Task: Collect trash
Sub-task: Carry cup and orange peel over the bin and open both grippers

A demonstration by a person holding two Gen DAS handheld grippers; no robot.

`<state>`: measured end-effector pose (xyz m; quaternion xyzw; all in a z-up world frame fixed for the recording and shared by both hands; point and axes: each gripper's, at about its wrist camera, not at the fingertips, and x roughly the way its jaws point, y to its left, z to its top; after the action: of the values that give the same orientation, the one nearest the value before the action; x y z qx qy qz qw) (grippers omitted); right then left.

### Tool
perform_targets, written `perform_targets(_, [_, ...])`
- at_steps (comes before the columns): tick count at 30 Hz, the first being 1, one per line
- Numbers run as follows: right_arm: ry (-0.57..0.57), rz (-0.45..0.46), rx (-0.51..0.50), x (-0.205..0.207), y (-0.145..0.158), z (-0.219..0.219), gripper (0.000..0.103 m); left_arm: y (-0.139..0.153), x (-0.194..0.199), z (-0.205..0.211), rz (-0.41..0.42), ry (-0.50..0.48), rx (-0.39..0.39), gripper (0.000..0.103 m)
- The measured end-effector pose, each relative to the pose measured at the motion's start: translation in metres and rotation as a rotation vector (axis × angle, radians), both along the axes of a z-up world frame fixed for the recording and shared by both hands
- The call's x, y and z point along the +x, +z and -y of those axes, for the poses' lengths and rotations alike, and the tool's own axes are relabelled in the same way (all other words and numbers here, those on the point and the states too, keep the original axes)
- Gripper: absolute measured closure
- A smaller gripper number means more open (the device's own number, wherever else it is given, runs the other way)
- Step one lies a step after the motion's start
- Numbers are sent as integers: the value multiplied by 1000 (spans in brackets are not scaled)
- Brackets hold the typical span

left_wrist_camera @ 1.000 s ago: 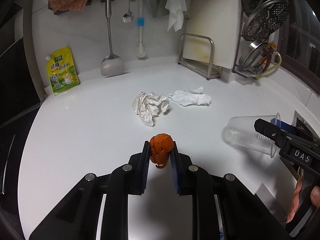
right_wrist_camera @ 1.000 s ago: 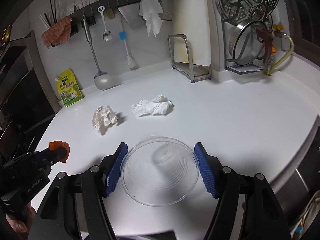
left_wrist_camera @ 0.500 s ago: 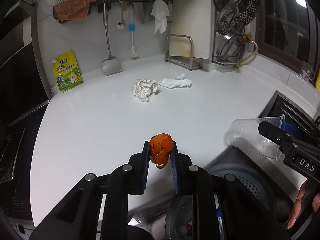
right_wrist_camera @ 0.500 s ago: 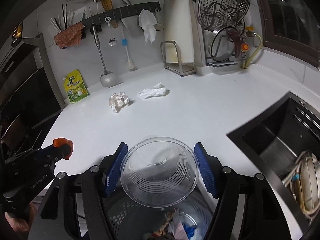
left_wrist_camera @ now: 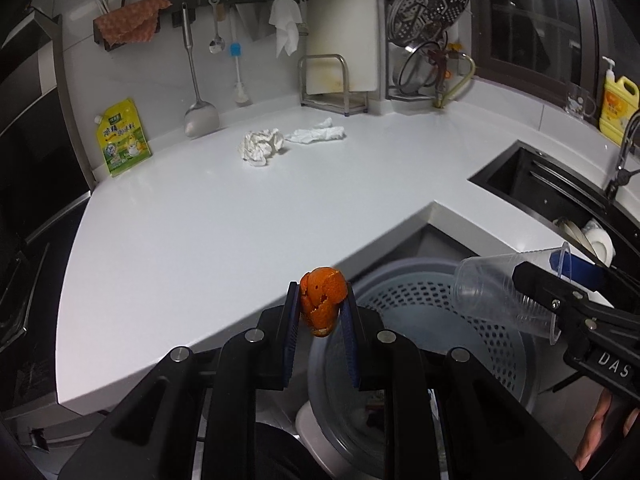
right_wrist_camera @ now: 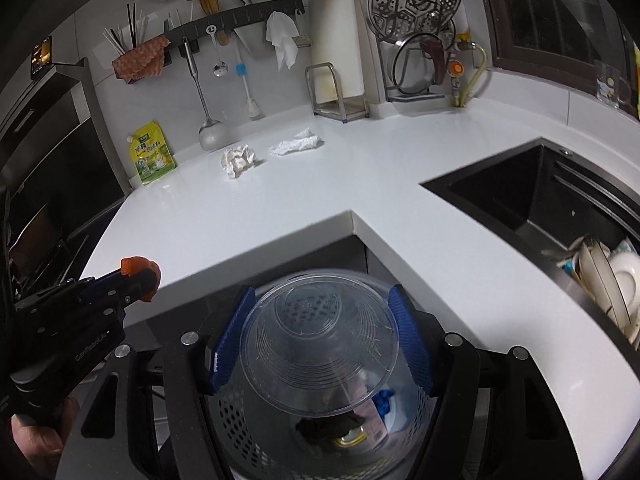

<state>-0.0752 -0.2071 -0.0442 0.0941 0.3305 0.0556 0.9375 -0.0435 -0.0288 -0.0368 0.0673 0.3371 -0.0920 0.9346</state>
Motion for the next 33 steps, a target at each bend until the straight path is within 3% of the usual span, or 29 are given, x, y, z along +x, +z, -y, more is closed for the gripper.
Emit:
perform_targets(11, [-1, -27, 6, -35, -19, -2, 37, -25, -18, 8, -50, -22, -12, 83])
perform_targets(33, [-6, -153, 21, -26, -63, 3, 37, -63, -14, 19, -166, -40, -5, 78])
